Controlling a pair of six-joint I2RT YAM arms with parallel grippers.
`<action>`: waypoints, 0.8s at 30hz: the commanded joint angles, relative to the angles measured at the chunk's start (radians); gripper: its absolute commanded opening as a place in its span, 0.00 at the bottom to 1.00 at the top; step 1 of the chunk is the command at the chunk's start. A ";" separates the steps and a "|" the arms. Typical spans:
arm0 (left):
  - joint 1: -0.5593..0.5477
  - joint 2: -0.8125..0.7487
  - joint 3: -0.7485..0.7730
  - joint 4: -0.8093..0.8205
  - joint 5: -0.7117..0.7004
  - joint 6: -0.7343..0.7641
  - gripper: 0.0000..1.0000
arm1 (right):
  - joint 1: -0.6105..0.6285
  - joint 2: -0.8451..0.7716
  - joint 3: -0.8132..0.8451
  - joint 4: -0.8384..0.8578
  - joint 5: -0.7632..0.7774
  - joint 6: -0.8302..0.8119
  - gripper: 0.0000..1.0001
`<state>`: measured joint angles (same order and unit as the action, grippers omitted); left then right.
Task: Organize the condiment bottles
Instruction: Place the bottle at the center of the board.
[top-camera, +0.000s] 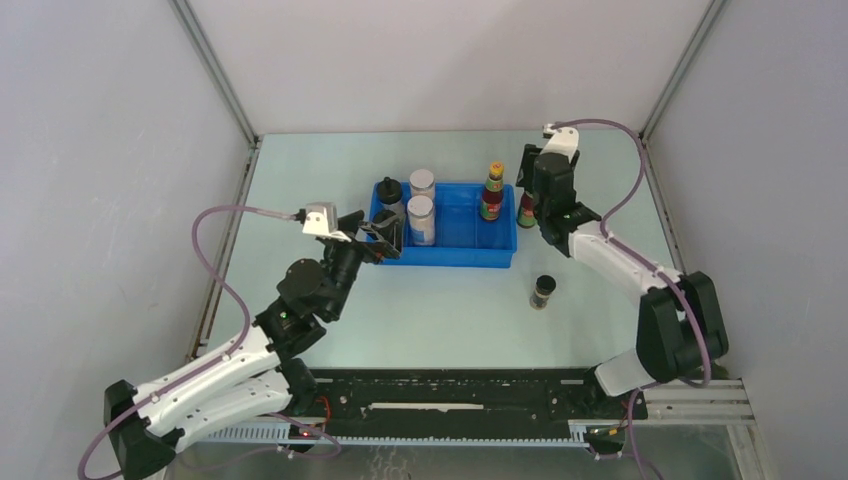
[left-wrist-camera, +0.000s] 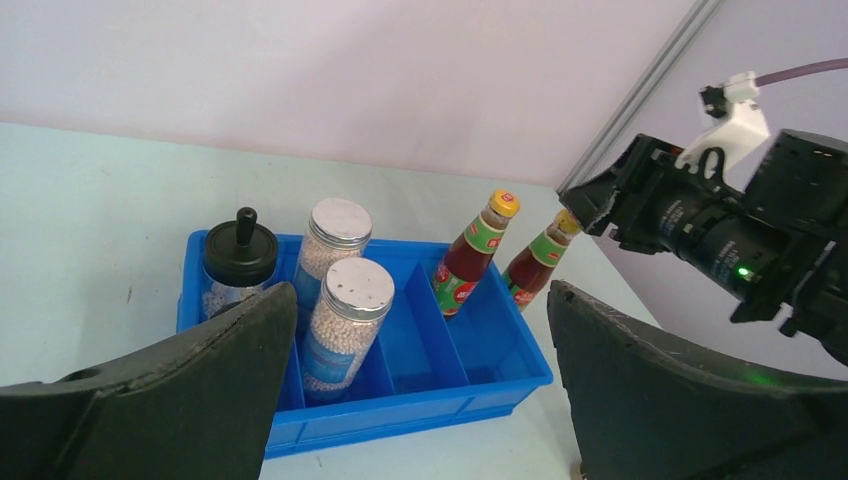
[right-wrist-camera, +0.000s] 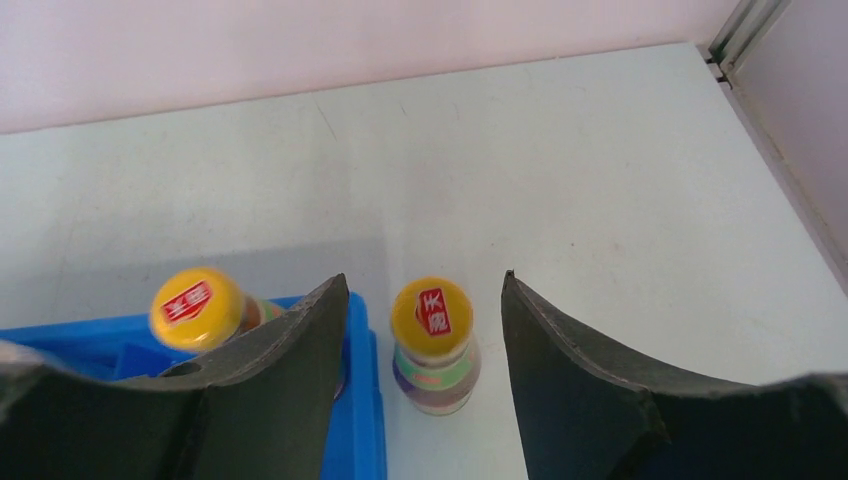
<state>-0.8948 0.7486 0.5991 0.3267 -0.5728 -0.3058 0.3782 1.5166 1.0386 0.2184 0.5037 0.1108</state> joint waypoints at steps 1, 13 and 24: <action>-0.005 -0.033 0.026 -0.041 -0.008 -0.063 1.00 | 0.057 -0.135 -0.037 -0.049 0.090 0.044 0.66; -0.006 -0.116 0.035 -0.262 0.028 -0.278 0.99 | 0.226 -0.438 -0.077 -0.671 0.219 0.396 0.69; -0.010 -0.136 0.018 -0.370 0.057 -0.355 0.99 | 0.312 -0.473 -0.079 -1.183 0.209 0.814 0.69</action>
<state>-0.8955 0.6228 0.5995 -0.0101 -0.5331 -0.6220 0.6586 1.0512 0.9596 -0.7540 0.6910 0.7170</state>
